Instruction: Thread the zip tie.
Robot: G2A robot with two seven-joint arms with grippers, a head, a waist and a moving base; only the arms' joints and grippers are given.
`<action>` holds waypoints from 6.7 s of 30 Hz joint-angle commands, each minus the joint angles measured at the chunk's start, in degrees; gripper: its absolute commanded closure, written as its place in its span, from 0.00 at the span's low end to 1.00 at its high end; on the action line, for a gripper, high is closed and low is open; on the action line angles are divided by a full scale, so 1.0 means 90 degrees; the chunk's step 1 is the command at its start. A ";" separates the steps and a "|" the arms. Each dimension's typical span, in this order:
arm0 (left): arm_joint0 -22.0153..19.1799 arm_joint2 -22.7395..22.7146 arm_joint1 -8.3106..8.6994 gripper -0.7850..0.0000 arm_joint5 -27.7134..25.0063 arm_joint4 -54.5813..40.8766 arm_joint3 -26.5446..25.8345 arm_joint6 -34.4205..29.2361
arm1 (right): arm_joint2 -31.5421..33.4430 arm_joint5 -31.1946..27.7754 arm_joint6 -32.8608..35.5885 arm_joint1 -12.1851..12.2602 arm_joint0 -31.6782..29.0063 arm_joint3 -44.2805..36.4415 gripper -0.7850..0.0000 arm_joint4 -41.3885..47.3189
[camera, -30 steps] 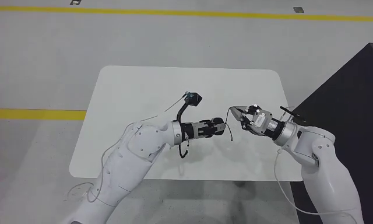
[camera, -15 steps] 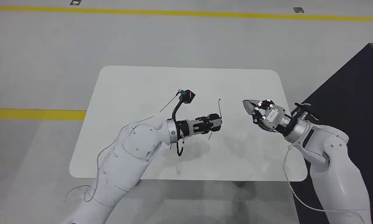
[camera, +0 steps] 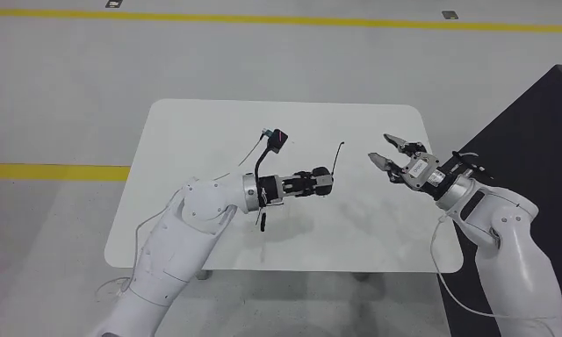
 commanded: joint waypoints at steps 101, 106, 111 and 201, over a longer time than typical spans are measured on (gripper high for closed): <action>-0.0153 0.0245 0.0071 1.00 0.1025 -0.1283 0.0375 -0.1089 | -0.2280 0.1540 -0.3161 0.0884 0.1231 0.0580 0.80 0.3718; -0.0156 0.0285 0.0071 1.00 0.1094 -0.1296 0.0389 -0.1125 | -0.2313 0.1504 -0.3054 0.0893 0.1239 0.0576 0.81 0.3680; -0.0176 0.0324 0.0064 1.00 0.1115 -0.1352 0.0406 -0.1175 | -0.2322 0.1470 -0.3008 0.0908 0.1250 0.0578 0.82 0.3624; -0.0384 0.0589 0.0047 1.00 0.1438 -0.0870 0.0632 -0.0727 | -0.1328 0.0501 -0.1205 0.0995 0.0354 -0.0351 1.00 0.1624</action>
